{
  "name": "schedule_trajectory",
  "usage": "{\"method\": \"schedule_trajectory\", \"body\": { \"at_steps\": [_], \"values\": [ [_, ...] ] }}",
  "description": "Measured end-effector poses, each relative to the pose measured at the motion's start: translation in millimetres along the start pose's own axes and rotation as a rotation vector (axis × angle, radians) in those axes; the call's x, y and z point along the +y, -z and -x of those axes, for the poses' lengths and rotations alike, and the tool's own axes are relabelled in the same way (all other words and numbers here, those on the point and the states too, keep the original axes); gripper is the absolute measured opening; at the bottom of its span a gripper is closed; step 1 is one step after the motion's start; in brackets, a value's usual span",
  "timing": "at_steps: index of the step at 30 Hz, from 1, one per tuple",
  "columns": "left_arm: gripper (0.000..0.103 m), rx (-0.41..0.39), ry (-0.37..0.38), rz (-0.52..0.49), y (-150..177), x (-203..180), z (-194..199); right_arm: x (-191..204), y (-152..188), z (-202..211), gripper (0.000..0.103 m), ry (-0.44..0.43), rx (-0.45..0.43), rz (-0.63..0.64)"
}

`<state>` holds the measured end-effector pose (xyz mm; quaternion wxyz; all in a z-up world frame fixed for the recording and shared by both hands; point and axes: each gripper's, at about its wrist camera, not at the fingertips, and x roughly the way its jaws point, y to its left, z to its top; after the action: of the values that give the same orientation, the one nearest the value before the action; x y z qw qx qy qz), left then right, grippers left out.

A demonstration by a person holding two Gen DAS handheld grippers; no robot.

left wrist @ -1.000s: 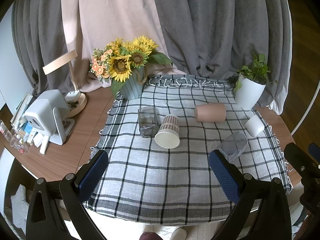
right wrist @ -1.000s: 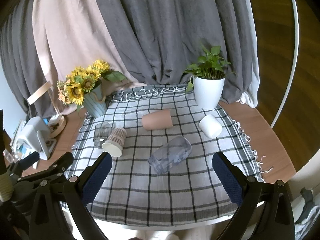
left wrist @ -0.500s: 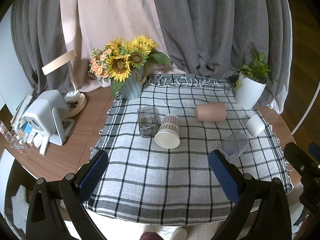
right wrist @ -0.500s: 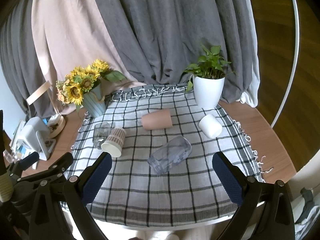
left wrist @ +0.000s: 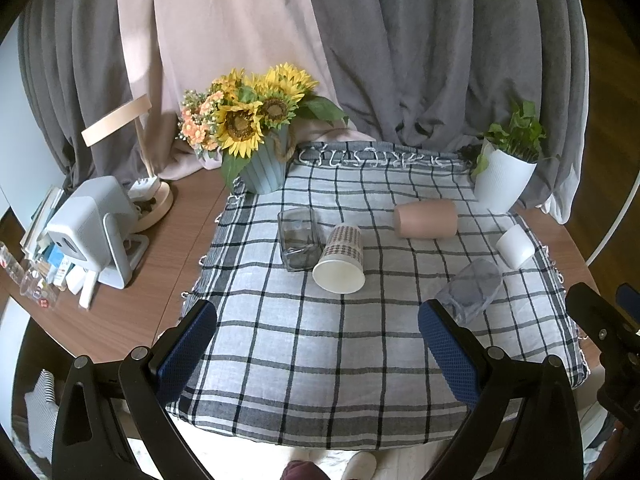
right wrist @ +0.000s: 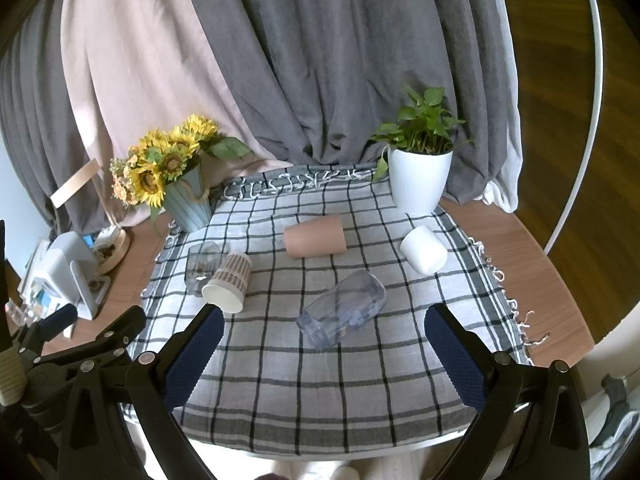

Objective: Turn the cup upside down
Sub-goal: 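Move the right tool to the houndstooth paper cup and close on it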

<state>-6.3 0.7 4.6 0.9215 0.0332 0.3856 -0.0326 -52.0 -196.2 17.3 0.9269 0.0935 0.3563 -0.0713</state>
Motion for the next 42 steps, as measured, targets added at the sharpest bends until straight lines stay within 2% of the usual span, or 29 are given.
{"method": "schedule_trajectory", "body": {
  "at_steps": [8,17,32,42],
  "values": [
    [0.103,0.05,-0.014,0.0,-9,20,-26,13,-3,-22,0.101,-0.01,0.036,0.0],
    [0.103,0.124,-0.009,0.013,-20,51,-63,48,-11,-62,0.101,-0.06,0.094,0.029],
    [0.103,0.254,0.01,-0.017,-38,96,-146,110,-22,-153,0.101,-0.076,0.241,0.034],
    [0.103,0.34,0.035,-0.019,-42,110,-202,131,-23,-226,0.1,-0.114,0.371,-0.004]
  ]
}}
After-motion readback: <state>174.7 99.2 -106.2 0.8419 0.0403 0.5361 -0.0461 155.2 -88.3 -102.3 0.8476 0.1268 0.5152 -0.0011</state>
